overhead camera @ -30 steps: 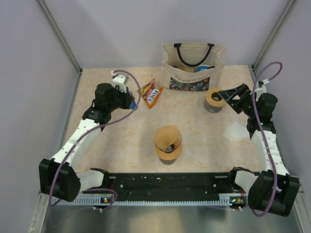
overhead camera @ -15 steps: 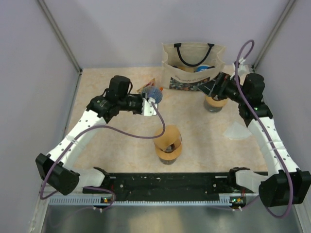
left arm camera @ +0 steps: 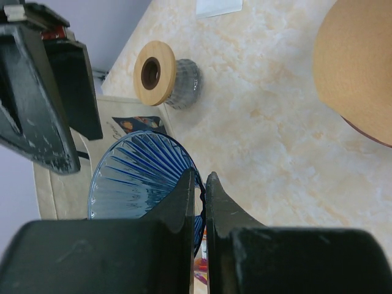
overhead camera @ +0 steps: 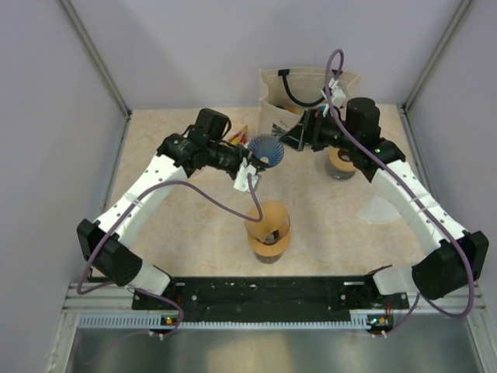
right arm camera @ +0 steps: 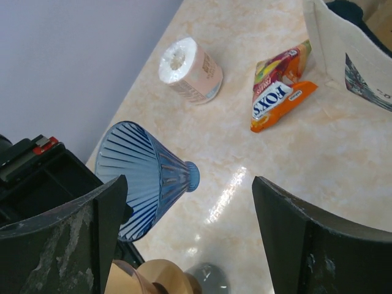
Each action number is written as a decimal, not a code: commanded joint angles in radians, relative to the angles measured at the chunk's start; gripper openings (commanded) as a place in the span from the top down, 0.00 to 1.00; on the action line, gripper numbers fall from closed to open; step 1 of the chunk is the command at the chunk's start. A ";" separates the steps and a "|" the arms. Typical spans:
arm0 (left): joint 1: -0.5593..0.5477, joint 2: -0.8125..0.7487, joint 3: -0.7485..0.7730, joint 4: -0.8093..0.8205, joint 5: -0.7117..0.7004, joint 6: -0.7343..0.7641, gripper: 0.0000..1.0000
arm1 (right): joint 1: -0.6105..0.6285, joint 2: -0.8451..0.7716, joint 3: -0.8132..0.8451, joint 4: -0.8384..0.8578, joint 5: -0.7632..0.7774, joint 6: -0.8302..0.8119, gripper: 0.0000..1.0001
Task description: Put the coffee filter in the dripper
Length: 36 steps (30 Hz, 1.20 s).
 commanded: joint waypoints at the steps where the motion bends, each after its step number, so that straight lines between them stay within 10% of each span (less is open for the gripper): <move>1: -0.024 0.032 0.068 -0.056 0.045 0.087 1.00 | 0.035 0.035 0.088 -0.054 0.098 -0.068 0.19; 11: -0.058 0.098 0.126 -0.087 0.014 0.081 1.00 | 0.077 0.055 0.083 -0.082 0.088 -0.155 0.33; 34: -0.092 0.120 0.157 -0.060 -0.009 0.063 1.00 | 0.091 0.072 0.109 -0.140 0.079 -0.186 1.00; 36: -0.093 0.110 0.137 0.011 -0.009 0.005 0.75 | 0.089 0.069 0.108 -0.138 0.089 -0.186 1.00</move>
